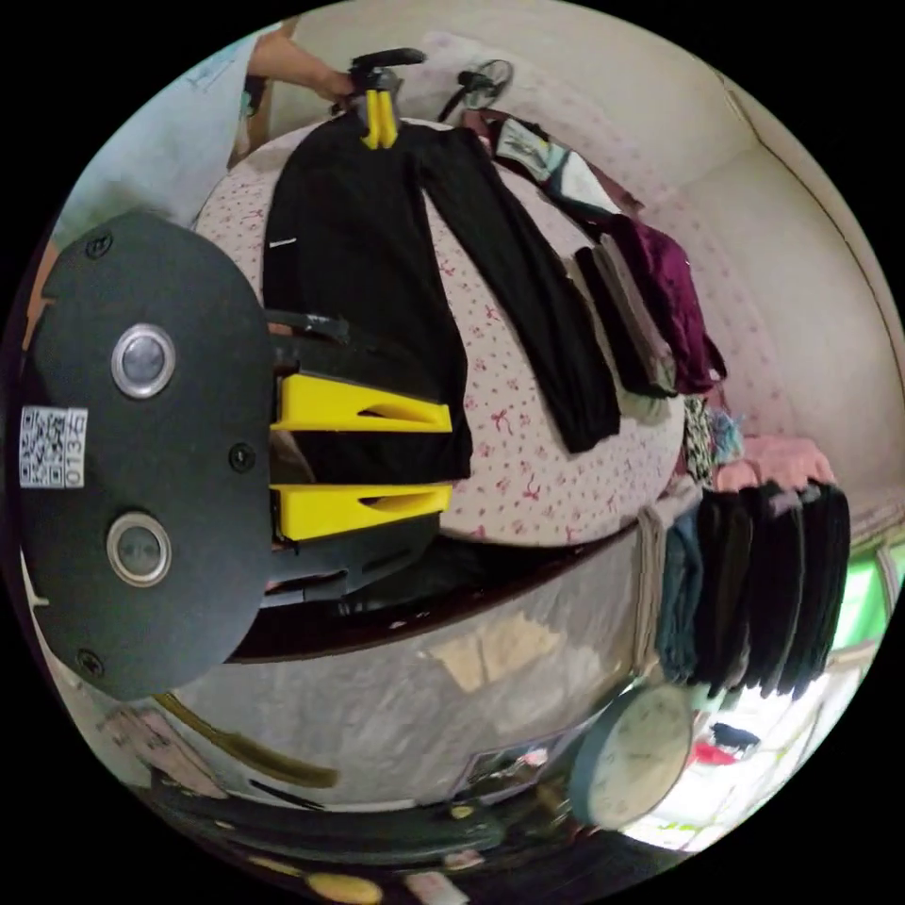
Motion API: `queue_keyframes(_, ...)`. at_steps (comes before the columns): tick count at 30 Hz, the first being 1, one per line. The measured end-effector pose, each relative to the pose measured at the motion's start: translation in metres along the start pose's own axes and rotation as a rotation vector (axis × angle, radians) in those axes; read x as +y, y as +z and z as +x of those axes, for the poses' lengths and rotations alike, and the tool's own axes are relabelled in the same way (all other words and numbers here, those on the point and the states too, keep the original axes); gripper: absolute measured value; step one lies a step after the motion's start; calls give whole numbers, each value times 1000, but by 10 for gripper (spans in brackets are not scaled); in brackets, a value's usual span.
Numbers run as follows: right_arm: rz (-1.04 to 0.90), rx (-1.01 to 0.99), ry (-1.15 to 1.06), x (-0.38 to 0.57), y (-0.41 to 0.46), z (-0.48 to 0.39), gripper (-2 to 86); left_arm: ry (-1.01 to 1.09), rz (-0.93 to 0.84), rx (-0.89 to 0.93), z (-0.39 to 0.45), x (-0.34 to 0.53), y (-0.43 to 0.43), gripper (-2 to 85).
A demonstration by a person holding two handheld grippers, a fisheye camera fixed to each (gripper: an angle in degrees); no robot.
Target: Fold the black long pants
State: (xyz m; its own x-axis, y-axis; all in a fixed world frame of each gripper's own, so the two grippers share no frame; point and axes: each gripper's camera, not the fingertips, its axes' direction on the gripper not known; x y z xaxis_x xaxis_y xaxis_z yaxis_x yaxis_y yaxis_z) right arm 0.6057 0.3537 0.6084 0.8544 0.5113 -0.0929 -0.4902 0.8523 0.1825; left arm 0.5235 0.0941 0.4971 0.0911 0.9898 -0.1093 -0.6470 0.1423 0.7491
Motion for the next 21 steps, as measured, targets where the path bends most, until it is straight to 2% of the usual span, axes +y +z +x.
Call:
queue_keyframes(3, -98, 81, -97, -29, 27, -23, 97, 92, -32, -67, -5, -34, 14, 102)
queue_keyframes(8, -171, 62, -66, -46, 47, -29, 107, 215, -130, -107, -4, -55, 44, 107)
queue_keyframes(10, -216, 76, -58, -44, 59, -32, 103, 211, -155, -98, -7, -54, 53, 100)
queue_keyframes(12, -237, 64, -51, -40, 67, -35, 91, 208, -164, -40, -11, -48, 59, 51)
queue_keyframes(16, -179, 77, -7, -32, 62, -43, 77, 211, -156, -57, -14, -33, 57, 14)
queue_keyframes(19, -86, 91, -9, -32, 43, -51, 76, 177, -57, -108, -17, -18, 34, 11)
queue_keyframes(21, -50, 66, 5, -35, 36, -52, 77, 75, 26, -87, -35, -7, 21, 18)
